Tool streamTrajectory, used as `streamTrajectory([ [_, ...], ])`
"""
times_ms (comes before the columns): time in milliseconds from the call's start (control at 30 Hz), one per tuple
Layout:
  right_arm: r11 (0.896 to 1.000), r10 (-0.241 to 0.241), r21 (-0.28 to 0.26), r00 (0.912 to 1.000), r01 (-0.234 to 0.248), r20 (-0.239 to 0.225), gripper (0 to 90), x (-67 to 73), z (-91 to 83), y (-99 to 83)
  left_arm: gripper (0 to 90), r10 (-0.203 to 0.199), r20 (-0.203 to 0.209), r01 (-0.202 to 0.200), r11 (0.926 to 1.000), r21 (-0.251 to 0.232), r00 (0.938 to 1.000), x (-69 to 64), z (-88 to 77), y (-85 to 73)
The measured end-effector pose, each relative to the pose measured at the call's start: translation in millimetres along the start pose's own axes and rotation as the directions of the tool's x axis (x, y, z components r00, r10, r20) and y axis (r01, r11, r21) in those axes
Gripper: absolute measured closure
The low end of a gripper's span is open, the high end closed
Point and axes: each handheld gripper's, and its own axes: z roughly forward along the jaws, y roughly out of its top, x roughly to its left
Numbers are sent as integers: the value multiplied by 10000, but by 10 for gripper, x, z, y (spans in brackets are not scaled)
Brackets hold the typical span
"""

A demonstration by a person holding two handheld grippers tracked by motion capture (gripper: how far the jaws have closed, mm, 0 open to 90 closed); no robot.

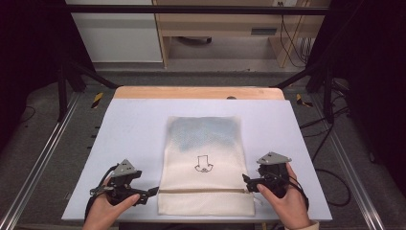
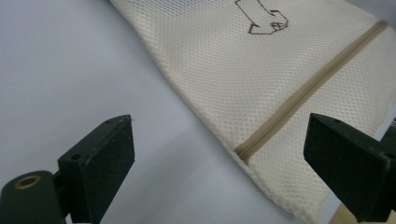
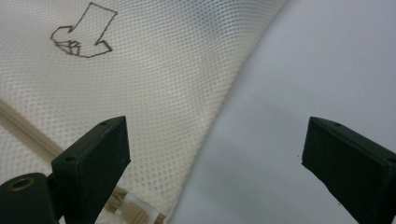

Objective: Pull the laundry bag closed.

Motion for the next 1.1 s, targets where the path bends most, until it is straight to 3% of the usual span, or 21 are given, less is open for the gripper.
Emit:
streamTrajectory([
  [67, 9997, 215, -93, 9990, -211, 382, 104, -41, -30, -10, 85, 45, -201, -44, 10000, 69, 9998, 45, -23, -6],
  [300, 9953, 915, 210, 9900, -942, 1072, 99, -198, -70, -53, 85, -41, -776, 53, 9999, 157, 9970, 164, -98, -29],
  [633, 9886, 1279, 628, 9834, -1368, 1289, 95, -345, -77, -134, 90, 51, -1296, 15, 9987, 503, 9916, 290, -140, -52],
  [800, 9824, 1564, 805, 9780, -1684, 1378, 90, -441, -87, -178, 91, 117, -1698, 11, 9971, 756, 9854, 377, -180, -76],
  [1100, 9708, 2018, 998, 9677, -2180, 1509, 89, -568, -125, -270, 93, -338, -2128, 480, 9969, 623, 9765, 580, -280, -136],
])
